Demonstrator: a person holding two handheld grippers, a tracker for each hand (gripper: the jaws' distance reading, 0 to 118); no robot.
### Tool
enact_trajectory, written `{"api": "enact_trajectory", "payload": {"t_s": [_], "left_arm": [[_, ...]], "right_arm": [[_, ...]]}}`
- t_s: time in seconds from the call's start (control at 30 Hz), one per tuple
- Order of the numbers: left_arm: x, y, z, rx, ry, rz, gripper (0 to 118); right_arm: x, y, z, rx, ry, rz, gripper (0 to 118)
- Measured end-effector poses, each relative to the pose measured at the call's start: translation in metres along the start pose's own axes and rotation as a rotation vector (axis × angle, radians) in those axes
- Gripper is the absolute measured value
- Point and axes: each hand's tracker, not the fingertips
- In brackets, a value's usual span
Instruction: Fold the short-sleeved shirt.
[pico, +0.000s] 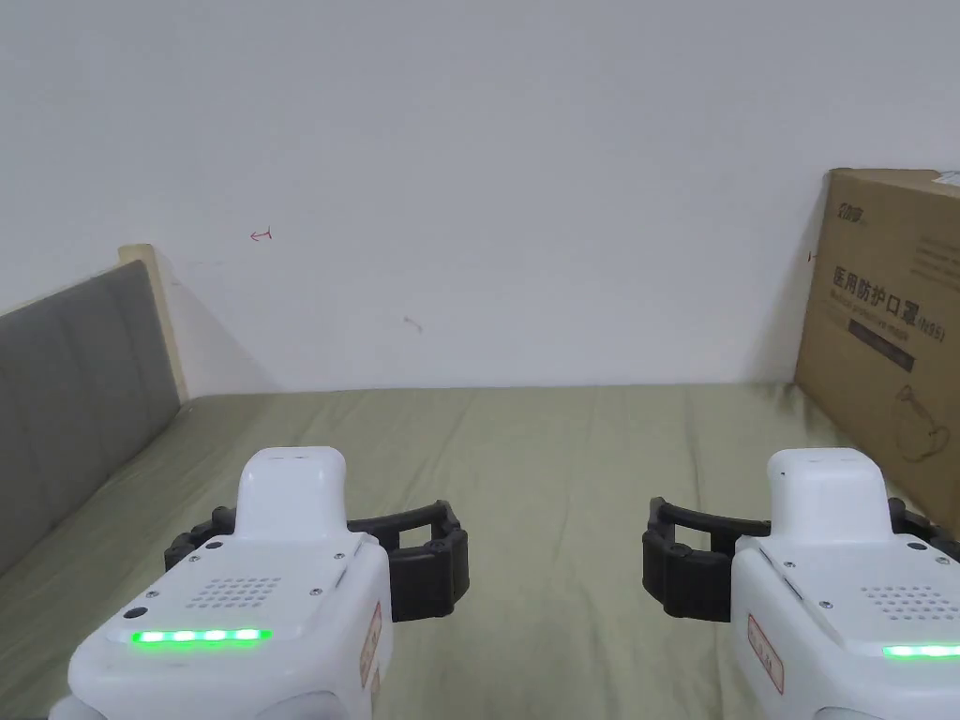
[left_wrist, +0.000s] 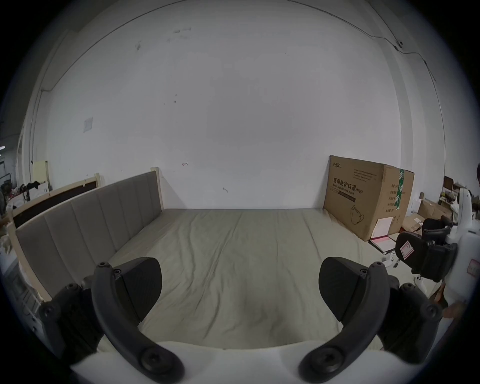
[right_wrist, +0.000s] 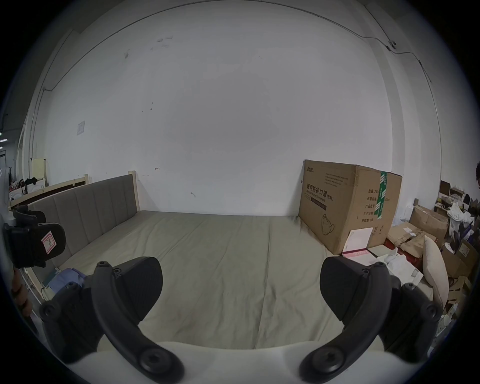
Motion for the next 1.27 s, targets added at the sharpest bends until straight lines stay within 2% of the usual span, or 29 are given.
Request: {"api": "enact_trajectory", "payload": {"t_s": [0.17, 0.33, 0.73, 1.27], "left_arm": [[-0.005, 0.0, -0.003, -0.008, -0.014, 0.035, 118], [0.002, -0.007, -0.004, 0.027, 0.055, -0.043, 118], [0.006, -0.009, -0.005, 0.051, 0.067, -0.069, 118], [0.002, -0.011, -0.009, 0.041, 0.069, -0.044, 118]], "right_arm": [[-0.001, 0.0, -0.003, -0.001, -0.002, 0.001, 118], [-0.003, -0.002, -0.004, -0.006, -0.006, 0.005, 118], [-0.003, -0.005, -0.009, -0.026, -0.01, 0.0, 118], [-0.005, -0.006, -0.014, -0.037, -0.01, 0.012, 118]]}}
